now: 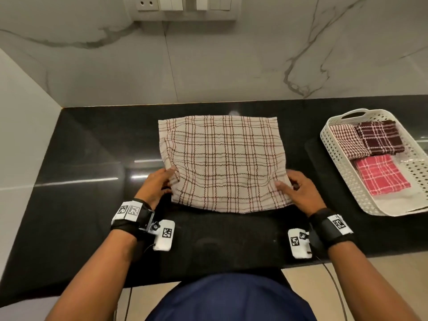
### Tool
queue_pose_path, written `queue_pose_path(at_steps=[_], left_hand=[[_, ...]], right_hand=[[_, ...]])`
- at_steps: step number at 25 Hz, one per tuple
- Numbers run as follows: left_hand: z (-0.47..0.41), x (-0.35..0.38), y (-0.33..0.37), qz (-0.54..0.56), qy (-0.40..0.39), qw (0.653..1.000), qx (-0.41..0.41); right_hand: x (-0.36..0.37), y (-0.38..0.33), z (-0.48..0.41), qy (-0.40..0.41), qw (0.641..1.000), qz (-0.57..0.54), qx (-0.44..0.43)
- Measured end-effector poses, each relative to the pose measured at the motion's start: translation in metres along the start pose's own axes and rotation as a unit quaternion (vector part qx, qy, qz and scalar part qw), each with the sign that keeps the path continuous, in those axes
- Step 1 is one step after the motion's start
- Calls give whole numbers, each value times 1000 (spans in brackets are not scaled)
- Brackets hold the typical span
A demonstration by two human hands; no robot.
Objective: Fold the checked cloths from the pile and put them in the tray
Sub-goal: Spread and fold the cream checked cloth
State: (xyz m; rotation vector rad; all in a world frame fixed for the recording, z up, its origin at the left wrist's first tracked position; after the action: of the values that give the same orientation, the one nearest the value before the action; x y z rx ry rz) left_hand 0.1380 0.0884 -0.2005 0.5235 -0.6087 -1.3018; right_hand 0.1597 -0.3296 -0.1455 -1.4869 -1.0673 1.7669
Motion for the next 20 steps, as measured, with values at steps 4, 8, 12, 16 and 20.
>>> queue_pose_path(at_steps=[4,8,12,16,20], left_hand=[[20,11,6,-67,-41,989,122],[42,-5,31,-206,102,955,187],[37,-40,12,-391,167,905,23],[66,-67,-31,-521,200,829,-45],[71,-16,-9,-531,216,804,157]], right_hand=[[-17,-19,7,86,995,21,-48],[-27,-31,-5,92,993,67,-24],[-31,1,4,-6,987,104,123],[-11,26,56,-202,918,258,223],[1,-6,25,-79,953,289,55]])
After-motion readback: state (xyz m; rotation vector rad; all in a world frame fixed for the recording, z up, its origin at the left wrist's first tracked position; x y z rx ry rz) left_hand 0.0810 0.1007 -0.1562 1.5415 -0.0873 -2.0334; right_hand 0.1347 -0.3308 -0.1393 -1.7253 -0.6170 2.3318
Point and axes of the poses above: each hand's wrist, its own z-axis away from the middle knuckle, its own x-axis out of the palm, y = z × x, the point moved 8 cm from there along -z, towards the middle knuckle, and after that the axes turned 14 degrees about -x, right-handed, at the moved point
